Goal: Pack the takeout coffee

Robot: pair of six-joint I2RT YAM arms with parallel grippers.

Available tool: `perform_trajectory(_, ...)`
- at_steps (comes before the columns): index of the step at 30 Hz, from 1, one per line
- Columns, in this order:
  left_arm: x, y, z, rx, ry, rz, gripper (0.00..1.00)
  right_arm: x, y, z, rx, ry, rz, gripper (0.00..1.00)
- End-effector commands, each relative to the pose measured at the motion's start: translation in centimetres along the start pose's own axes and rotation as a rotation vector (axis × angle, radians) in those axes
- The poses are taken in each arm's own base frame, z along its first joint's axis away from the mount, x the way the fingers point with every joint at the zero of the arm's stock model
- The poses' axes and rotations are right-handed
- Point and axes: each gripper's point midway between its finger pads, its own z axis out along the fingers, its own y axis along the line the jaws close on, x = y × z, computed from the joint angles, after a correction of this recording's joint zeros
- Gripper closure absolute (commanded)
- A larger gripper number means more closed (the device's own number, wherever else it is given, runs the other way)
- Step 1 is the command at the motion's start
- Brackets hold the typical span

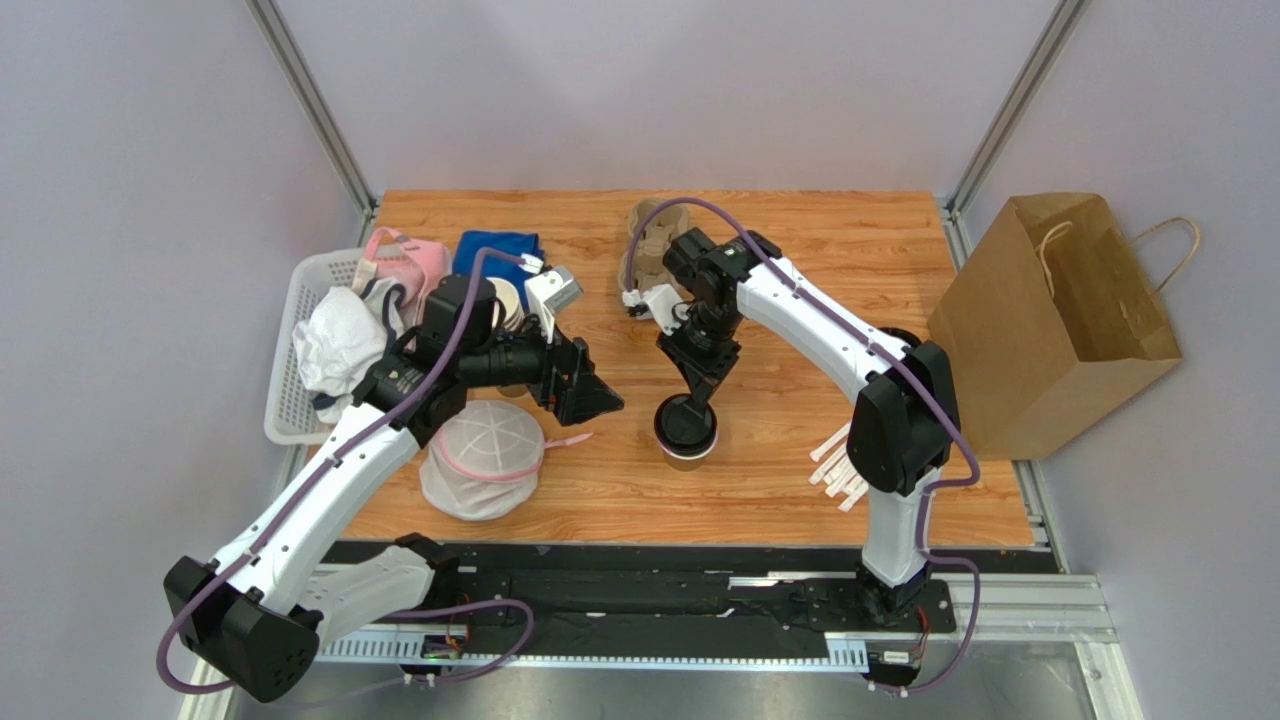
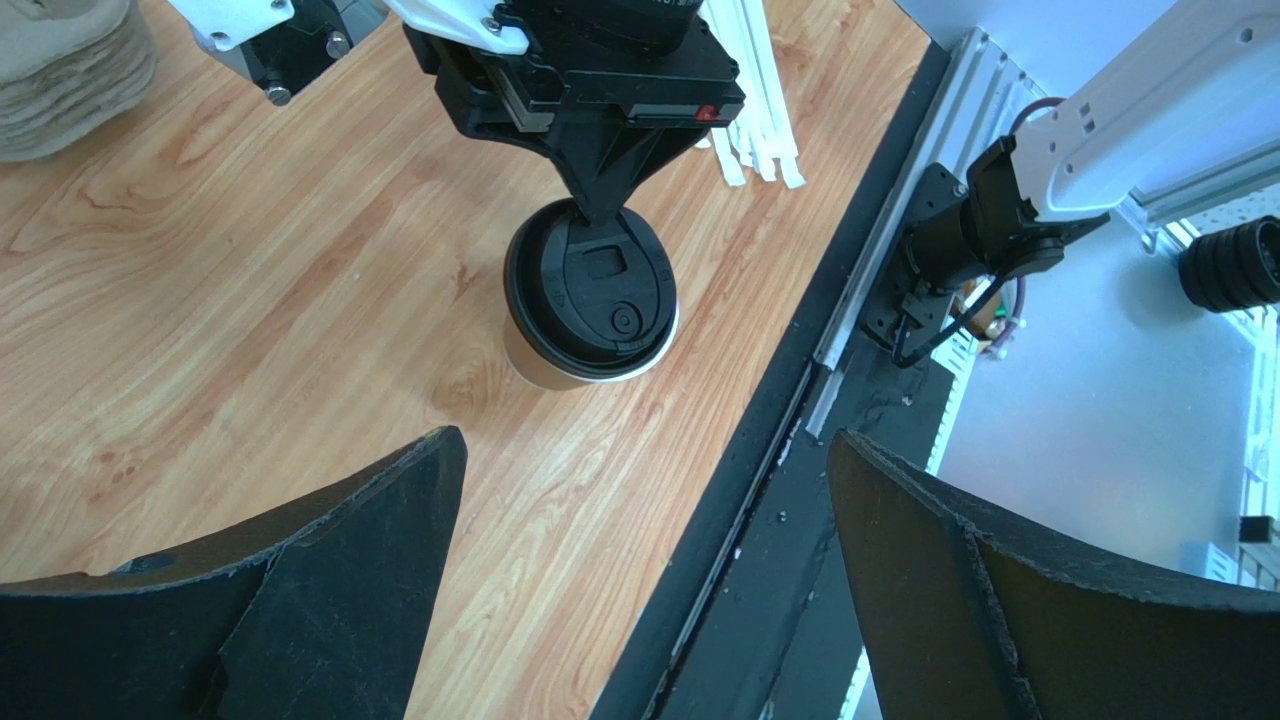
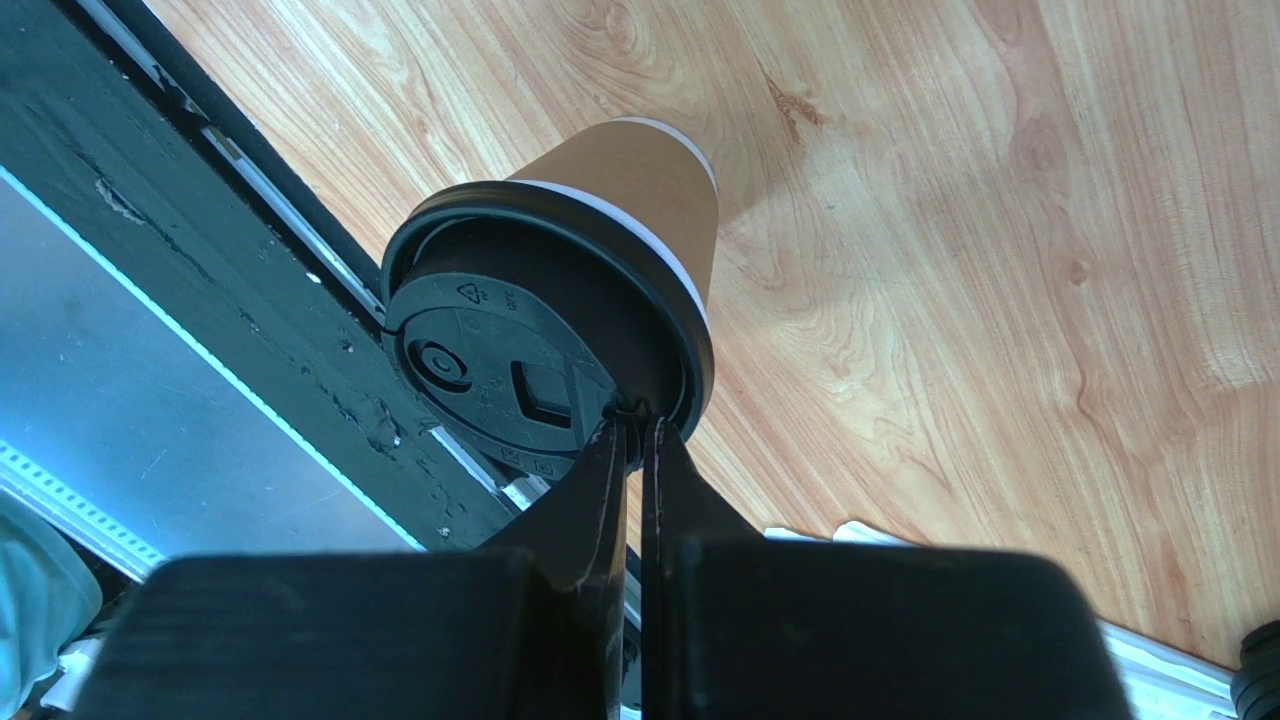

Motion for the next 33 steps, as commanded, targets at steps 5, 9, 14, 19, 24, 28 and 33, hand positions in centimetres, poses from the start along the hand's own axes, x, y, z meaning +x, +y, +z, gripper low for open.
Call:
perform_trajectory(5, -0.7, -0.3, 0.1, 0.018, -0.029, 0.009, 0.01, 4.5, 2.6, -2.6, -0.068, 0.133, 0.021, 1.0)
perform_trajectory(9, -0.8, -0.2, 0.3, 0.021, -0.025, 0.004, 0.01, 4.8, 2.5, -2.5, -0.059, 0.141, 0.019, 1.0)
perform_trajectory(14, -0.8, -0.2, 0.3, 0.021, -0.025, 0.003, 0.01, 4.8, 2.2, -2.3, -0.055, 0.151, 0.025, 1.0)
perform_trajectory(19, -0.7, -0.1, 0.2, 0.019, -0.021, 0.003, 0.01, 4.6, 2.2, -2.0, -0.061, 0.155, 0.026, 1.0)
perform_trajectory(24, -0.6, -0.1, 0.3, 0.017, -0.02, 0.0, 0.01, 4.6, 2.3, -1.8, -0.072, 0.17, 0.033, 0.93)
perform_trajectory(28, -0.6, 0.0, 0.3, 0.015, -0.021, 0.002, 0.01, 4.7, 2.3, -1.5, -0.083, 0.18, 0.038, 0.83)
perform_trajectory(33, -0.5, 0.1, 0.4, 0.011, -0.014, -0.004, 0.01, 4.4, 2.3, -1.6, -0.08, 0.176, 0.036, 0.72)
